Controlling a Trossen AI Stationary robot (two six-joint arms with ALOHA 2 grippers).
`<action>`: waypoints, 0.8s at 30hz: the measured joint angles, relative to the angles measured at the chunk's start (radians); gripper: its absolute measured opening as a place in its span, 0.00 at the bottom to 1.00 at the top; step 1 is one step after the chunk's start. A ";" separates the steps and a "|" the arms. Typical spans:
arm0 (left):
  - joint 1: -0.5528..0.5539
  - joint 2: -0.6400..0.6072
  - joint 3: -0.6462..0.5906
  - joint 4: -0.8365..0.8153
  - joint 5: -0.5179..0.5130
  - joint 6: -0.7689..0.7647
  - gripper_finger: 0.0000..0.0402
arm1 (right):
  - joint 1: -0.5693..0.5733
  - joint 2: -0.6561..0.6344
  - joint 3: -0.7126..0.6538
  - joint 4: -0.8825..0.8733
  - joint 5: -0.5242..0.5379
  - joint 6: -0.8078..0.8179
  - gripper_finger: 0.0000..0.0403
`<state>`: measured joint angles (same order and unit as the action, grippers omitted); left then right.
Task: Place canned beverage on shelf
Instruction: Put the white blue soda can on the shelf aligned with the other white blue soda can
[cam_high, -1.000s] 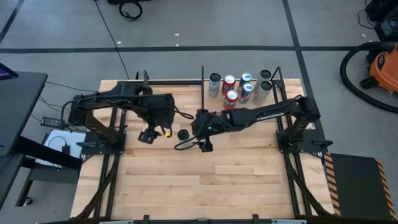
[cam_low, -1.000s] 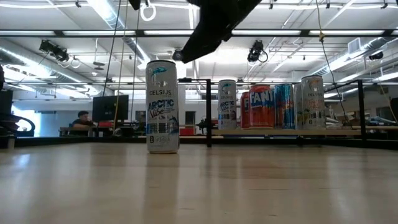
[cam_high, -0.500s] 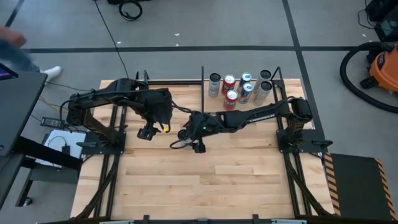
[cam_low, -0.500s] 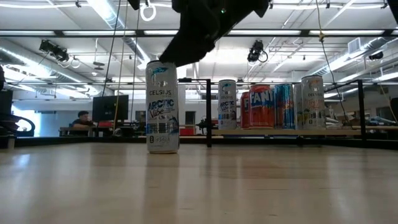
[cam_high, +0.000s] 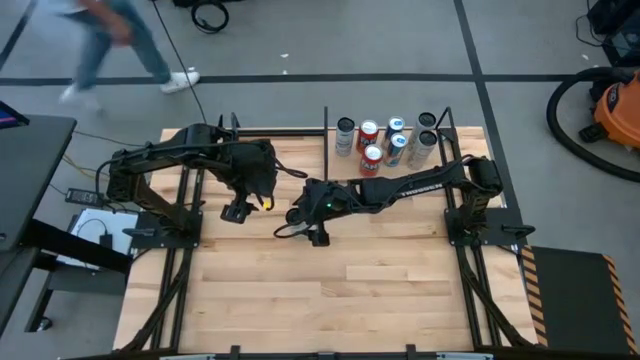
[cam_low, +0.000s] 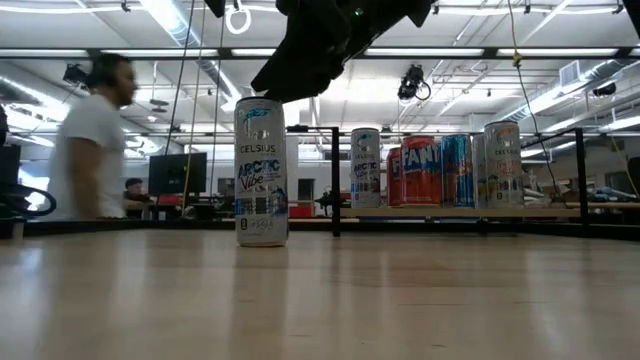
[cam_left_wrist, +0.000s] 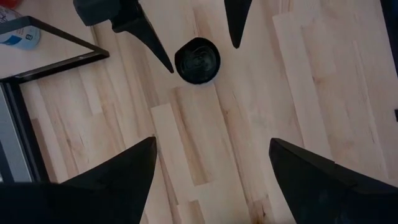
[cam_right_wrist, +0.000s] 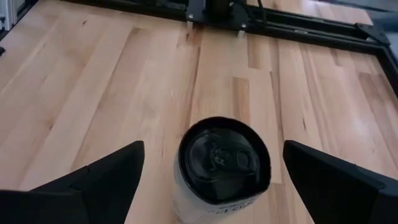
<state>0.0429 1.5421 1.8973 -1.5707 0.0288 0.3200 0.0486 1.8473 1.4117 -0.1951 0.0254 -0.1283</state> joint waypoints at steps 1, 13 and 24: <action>0.000 0.000 0.000 0.000 0.000 -0.003 0.78 | 0.000 0.000 0.000 -0.002 0.000 0.003 0.97; 0.000 0.000 0.000 0.000 0.000 -0.022 0.78 | -0.004 0.001 -0.003 0.011 -0.012 0.024 0.97; 0.000 0.000 0.000 0.000 0.000 -0.021 0.78 | -0.009 0.033 -0.009 0.038 -0.007 -0.003 0.97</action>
<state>0.0429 1.5425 1.8973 -1.5708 0.0288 0.2989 0.0397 1.8807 1.4029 -0.1567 0.0187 -0.1310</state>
